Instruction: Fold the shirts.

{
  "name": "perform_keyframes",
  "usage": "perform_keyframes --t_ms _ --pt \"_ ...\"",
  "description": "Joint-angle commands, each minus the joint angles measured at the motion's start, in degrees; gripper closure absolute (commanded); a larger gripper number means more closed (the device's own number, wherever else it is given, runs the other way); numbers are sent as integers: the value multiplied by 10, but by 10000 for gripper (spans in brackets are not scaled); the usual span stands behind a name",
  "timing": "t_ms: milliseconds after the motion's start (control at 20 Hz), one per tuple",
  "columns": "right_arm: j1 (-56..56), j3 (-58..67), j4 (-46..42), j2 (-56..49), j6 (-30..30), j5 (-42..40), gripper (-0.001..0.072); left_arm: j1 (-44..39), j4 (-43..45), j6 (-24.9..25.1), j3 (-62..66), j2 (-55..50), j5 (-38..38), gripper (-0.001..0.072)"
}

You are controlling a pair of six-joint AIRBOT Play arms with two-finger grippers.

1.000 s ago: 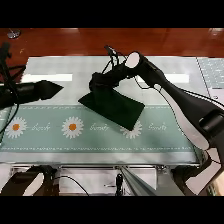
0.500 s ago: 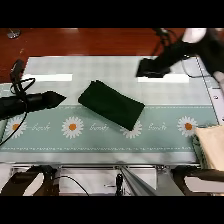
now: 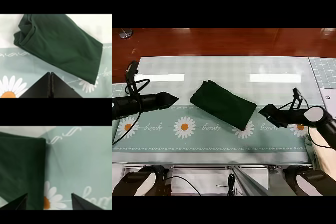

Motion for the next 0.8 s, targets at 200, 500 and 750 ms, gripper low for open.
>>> perform_keyframes --t_ms 200,500,750 --pt "34 67 203 -217 -189 40 97 0 0 2 0 -17 0 689" --pt "86 200 196 -297 -243 58 688 0 0 2 0 -16 0 689" --pt "66 415 32 -265 -174 185 689 0 0 2 0 -16 -2 689"
